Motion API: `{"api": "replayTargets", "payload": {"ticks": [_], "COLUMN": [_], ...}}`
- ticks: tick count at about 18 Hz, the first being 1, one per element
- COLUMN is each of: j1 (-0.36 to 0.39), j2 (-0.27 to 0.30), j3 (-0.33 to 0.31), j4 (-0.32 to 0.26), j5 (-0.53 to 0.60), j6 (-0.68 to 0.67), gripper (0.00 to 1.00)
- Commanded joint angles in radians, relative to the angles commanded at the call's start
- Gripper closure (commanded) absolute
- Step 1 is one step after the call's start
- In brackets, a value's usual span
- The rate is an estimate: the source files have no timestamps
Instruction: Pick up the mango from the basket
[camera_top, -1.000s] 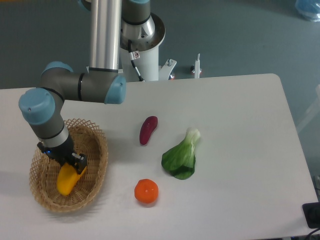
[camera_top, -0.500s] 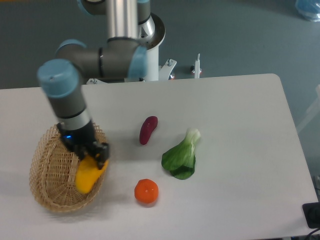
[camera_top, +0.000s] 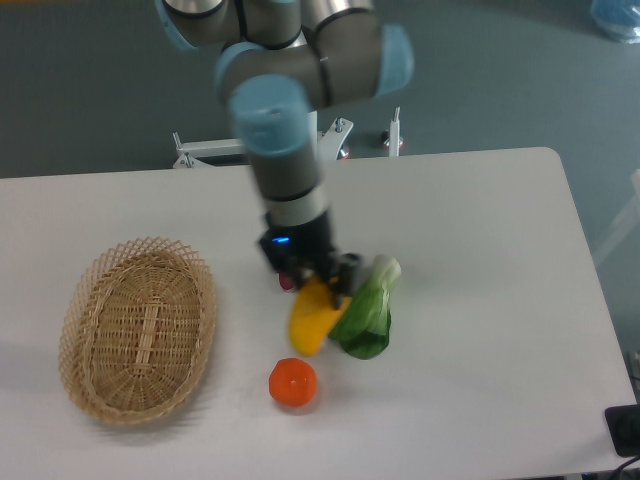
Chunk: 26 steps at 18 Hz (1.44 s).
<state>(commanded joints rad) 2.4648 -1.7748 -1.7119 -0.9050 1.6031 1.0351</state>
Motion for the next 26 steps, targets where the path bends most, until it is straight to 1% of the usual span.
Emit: {"api": "replayTargets", "payload": {"ticks": [3,7,16,26], "j1": [0.086,0.120,0.121,0.121], "j2": [-0.014,-0.017,-0.014,-0.008], "j3": [0.000,0.005,-0.002,-0.005], "j4": [0.005,0.008,0.014,0.014], "j5": [-0.029,-0.048,-0.072,-0.074], "j6": [0.115,0.135,0.125,0.125], "gripper": [0.43,0.43,0.43,0.43]}}
